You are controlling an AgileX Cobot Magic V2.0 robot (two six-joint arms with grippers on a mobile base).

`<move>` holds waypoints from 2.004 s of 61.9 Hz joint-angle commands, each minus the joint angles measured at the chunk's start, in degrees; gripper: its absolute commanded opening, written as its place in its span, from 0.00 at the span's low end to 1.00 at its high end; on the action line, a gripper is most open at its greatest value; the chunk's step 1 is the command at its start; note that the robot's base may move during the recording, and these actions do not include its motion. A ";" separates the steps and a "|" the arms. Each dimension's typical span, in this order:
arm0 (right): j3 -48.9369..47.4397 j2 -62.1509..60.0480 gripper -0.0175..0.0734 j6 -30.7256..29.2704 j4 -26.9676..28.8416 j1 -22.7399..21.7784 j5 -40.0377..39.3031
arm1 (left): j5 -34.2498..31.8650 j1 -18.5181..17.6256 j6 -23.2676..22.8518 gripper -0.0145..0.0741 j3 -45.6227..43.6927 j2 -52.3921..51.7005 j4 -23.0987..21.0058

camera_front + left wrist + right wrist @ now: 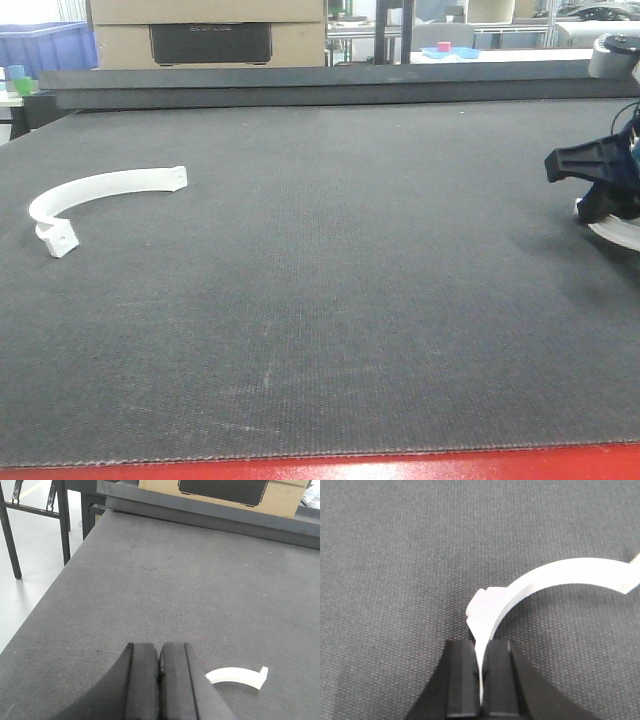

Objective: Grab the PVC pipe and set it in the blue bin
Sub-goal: 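Lift the white arc pipe off the table with the right gripper, then move the left gripper down to the other white arc pipe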

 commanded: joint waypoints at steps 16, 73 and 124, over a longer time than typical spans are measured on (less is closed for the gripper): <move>-0.26 -7.96 0.01 -0.53 -0.44 -0.03 -0.43 | -1.08 -0.12 -0.05 0.04 -0.41 -0.04 0.31; -0.26 -39.54 0.01 -0.53 -0.16 -0.03 12.74 | -2.79 -0.12 -0.05 0.04 -0.41 8.00 0.30; -0.26 -41.28 0.01 -0.53 1.73 -0.03 15.61 | -7.79 -3.73 -0.05 0.04 -4.48 15.18 5.23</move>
